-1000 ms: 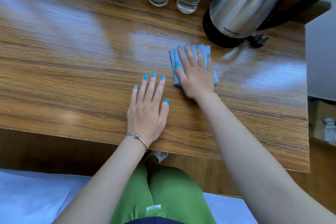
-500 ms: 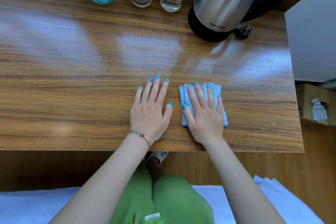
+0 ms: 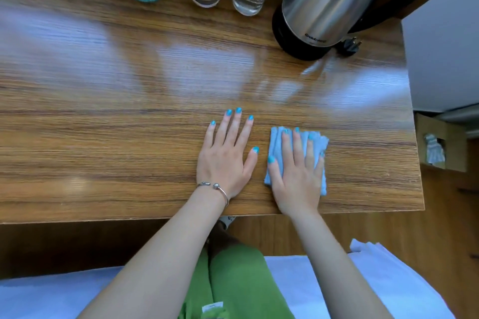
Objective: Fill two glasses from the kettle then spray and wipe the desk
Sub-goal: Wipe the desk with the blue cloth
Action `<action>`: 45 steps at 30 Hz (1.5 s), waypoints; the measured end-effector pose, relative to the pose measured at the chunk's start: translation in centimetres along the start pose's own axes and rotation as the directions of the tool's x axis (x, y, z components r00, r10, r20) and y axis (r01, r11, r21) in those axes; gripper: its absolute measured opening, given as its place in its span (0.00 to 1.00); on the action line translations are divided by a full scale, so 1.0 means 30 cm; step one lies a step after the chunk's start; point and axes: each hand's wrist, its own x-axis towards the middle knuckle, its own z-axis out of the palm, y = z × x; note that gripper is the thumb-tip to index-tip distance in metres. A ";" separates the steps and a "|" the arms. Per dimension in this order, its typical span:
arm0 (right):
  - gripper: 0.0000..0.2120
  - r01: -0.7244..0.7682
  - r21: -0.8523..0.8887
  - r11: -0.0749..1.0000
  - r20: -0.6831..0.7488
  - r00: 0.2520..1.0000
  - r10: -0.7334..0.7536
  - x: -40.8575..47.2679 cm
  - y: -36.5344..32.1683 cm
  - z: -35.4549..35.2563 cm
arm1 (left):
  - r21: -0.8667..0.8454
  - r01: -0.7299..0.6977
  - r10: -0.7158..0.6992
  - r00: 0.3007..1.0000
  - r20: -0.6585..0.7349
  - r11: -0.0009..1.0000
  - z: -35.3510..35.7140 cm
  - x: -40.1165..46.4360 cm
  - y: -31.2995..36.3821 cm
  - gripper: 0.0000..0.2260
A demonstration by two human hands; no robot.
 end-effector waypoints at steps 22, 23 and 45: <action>0.31 0.109 -0.001 0.994 0.098 0.989 -0.108 -0.051 0.248 -0.020 | 0.097 0.062 -0.064 0.998 0.018 0.993 -0.033 -0.003 0.031 0.28; 0.31 0.145 0.011 0.989 0.108 0.983 -0.146 -0.023 0.268 -0.028 | 0.087 0.083 -0.083 0.997 -0.001 0.993 -0.039 -0.001 0.057 0.28; 0.29 -0.025 0.022 0.999 0.043 0.999 0.024 0.024 0.440 -0.030 | 0.026 -0.055 0.055 0.998 -0.004 0.998 0.076 0.170 0.403 0.29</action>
